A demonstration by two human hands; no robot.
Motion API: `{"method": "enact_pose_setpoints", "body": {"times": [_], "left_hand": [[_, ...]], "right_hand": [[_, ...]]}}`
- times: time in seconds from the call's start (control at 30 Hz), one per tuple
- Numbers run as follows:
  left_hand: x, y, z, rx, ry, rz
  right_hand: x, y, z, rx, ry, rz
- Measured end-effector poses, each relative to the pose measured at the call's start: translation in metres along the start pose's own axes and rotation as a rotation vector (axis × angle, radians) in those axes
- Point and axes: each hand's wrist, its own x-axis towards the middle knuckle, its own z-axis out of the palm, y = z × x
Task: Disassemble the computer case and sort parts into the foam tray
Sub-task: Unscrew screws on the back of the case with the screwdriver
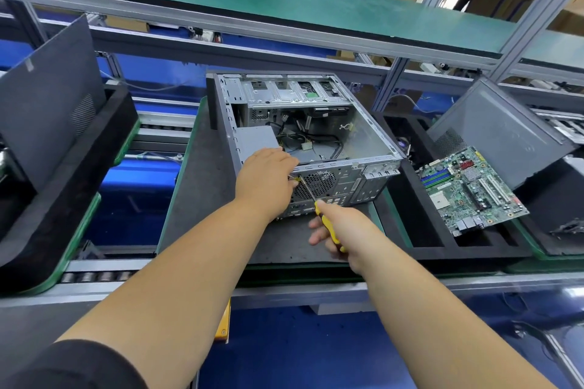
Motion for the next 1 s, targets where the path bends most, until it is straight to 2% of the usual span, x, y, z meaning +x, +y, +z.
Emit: {"method": "enact_pose_setpoints", "body": {"times": [0.07, 0.13, 0.2, 0.3, 0.37, 0.43, 0.57, 0.6, 0.7, 0.77, 0.8, 0.9, 1.0], "left_hand": [[0.000, 0.000, 0.000, 0.004, 0.003, 0.003], [0.000, 0.001, 0.000, 0.003, 0.013, 0.003], [0.000, 0.001, -0.001, 0.006, 0.018, 0.005], [-0.001, 0.001, -0.001, 0.010, 0.023, 0.004], [-0.001, 0.001, -0.001, 0.011, 0.028, 0.002], [0.000, 0.002, -0.001, 0.017, 0.032, 0.002], [0.000, 0.002, -0.001, 0.027, 0.042, 0.004], [0.000, 0.002, -0.001, 0.029, 0.044, 0.003], [0.000, 0.002, -0.001, 0.028, 0.047, -0.001], [0.000, 0.002, -0.001, 0.024, 0.038, -0.001], [-0.001, 0.002, -0.001, 0.022, 0.035, -0.001], [0.000, 0.002, -0.002, 0.016, 0.034, -0.002], [0.000, 0.002, -0.002, 0.023, 0.036, 0.002]], "right_hand": [[-0.001, 0.003, -0.006, 0.365, -0.203, 0.167], [-0.002, 0.006, -0.009, 0.594, -0.338, 0.236], [-0.003, 0.007, -0.009, 0.670, -0.375, 0.244], [-0.004, 0.010, -0.003, 0.645, -0.339, 0.200], [-0.003, 0.010, 0.003, 0.493, -0.230, 0.125], [-0.004, 0.007, 0.008, 0.213, -0.062, 0.039], [-0.009, 0.008, 0.011, -0.717, 0.305, -0.277], [-0.010, 0.010, 0.013, -0.887, 0.387, -0.332], [-0.008, 0.014, 0.016, -1.071, 0.524, -0.402], [-0.003, 0.011, 0.014, -0.896, 0.435, -0.382], [0.001, 0.009, 0.012, -0.670, 0.328, -0.346], [0.004, 0.004, 0.009, 0.087, 0.036, -0.070], [0.003, 0.005, 0.004, 0.456, -0.228, 0.183]]}}
